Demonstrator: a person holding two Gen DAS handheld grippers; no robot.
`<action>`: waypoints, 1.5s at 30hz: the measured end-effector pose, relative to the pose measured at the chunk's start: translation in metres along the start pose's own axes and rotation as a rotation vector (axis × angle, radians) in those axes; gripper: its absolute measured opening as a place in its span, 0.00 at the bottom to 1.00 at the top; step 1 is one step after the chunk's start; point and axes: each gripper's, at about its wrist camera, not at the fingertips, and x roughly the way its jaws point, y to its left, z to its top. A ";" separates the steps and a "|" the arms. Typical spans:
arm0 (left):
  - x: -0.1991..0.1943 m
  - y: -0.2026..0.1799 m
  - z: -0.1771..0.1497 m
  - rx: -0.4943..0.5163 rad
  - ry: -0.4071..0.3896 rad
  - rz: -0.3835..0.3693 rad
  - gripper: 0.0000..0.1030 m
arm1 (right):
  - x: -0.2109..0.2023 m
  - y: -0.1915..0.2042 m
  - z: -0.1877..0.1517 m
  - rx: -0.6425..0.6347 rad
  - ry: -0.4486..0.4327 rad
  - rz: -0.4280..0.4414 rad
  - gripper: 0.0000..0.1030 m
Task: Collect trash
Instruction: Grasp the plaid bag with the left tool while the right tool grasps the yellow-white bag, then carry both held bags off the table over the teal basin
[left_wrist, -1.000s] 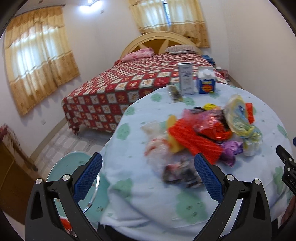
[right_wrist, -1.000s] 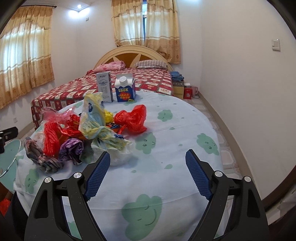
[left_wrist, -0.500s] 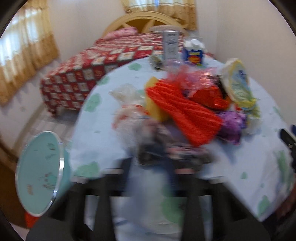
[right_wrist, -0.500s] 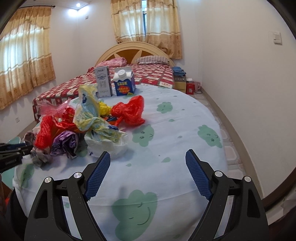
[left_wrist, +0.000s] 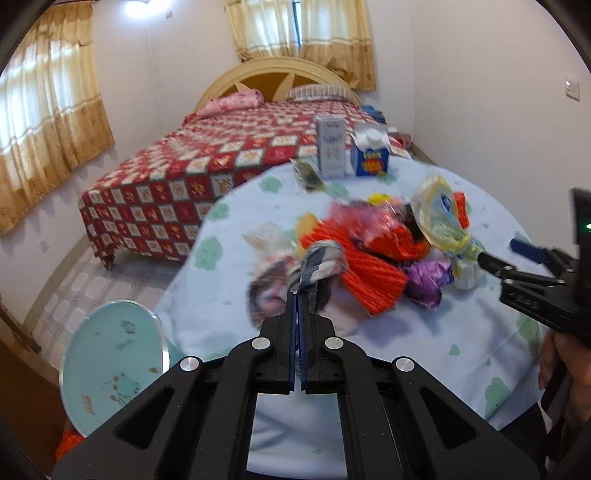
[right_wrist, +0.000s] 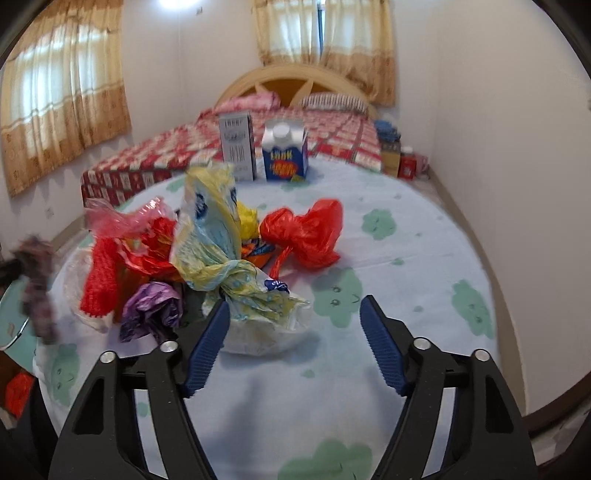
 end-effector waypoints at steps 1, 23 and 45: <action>-0.004 0.005 0.003 0.001 -0.011 0.013 0.01 | 0.006 -0.001 0.000 0.008 0.027 0.016 0.67; -0.036 0.059 0.016 -0.015 -0.068 0.144 0.01 | -0.036 0.012 0.017 -0.038 -0.059 0.100 0.06; -0.044 0.164 -0.018 -0.103 -0.013 0.351 0.01 | -0.043 0.105 0.064 -0.150 -0.128 0.169 0.05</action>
